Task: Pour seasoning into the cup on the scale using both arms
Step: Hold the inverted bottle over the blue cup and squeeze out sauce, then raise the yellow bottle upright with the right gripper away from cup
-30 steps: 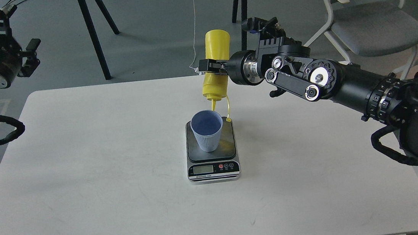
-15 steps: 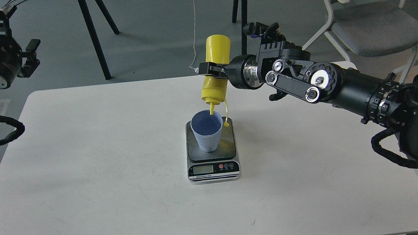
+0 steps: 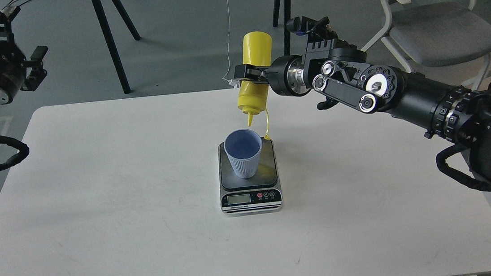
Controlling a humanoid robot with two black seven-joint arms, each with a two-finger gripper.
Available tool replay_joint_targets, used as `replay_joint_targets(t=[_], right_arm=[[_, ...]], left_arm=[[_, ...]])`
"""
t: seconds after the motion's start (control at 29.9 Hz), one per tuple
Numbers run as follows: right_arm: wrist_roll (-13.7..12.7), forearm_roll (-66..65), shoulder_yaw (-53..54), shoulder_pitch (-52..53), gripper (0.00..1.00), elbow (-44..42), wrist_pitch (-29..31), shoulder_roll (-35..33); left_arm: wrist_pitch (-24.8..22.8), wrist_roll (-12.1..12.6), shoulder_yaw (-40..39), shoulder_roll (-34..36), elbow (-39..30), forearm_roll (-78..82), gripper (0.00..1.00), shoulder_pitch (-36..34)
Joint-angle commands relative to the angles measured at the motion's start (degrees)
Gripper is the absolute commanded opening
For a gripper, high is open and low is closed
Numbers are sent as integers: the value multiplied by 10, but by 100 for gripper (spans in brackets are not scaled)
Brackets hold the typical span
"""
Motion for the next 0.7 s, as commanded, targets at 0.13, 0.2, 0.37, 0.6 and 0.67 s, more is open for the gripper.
replay_joint_targets(t=[0.13,0.2,0.37,0.6,0.67], right_arm=[[-24,81,166,8,10,-1,44,-19],[-34,128,216,8,10,1,62,-57],[-56,264,298,8,10,3,114,-161],[-80,645,356,-48,10,16,119,-295],[-76,719,365,-78,10,41,119,-322]], left_arm=[[0,0,1,4,0,1,100,0],[0,0,1,7,0,1,100,0],[0,0,2,10,0,2,100,0],[0,0,4,10,0,5,100,0],[0,0,5,10,0,6,100,0]])
